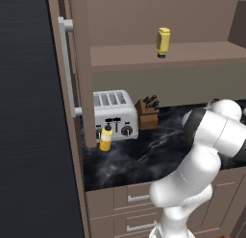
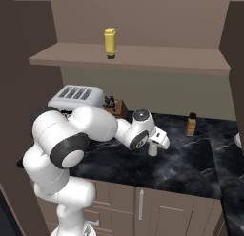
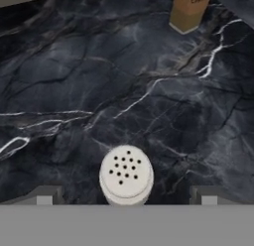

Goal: There are various items on the counter. Only move the condiments/shakers into the cabinet.

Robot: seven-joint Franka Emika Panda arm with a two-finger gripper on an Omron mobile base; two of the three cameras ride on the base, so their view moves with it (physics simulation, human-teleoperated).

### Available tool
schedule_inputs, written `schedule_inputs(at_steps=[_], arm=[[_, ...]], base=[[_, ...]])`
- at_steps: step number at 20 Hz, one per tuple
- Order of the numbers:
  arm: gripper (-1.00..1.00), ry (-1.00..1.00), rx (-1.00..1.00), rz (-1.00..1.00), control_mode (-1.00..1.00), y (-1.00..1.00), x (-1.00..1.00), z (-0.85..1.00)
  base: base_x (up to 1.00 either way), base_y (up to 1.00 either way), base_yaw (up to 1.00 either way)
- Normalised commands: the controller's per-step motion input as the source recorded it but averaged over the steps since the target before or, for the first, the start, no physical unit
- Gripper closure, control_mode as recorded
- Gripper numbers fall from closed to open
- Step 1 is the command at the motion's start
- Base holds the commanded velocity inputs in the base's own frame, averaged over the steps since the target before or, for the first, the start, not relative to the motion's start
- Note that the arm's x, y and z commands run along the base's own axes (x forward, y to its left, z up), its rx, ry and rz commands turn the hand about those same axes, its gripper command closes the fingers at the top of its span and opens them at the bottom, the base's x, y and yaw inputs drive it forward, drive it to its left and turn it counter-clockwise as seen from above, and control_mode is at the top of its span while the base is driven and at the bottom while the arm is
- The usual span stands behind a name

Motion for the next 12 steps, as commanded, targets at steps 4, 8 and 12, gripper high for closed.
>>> schedule_inputs(at_steps=[4, 8, 12], arm=[[-1.0, -0.04, 0.0, 0.0, -1.0, -0.05, 0.18, -0.16], [-1.0, -0.04, 0.0, 0.0, -1.0, -0.07, 0.08, -0.1], [-1.0, -0.01, -0.02, 0.0, -1.0, -0.07, 0.0, -0.07]], base=[[0.0, 0.0, 0.0], [0.0, 0.0, 0.0], [0.0, 0.0, 0.0]])
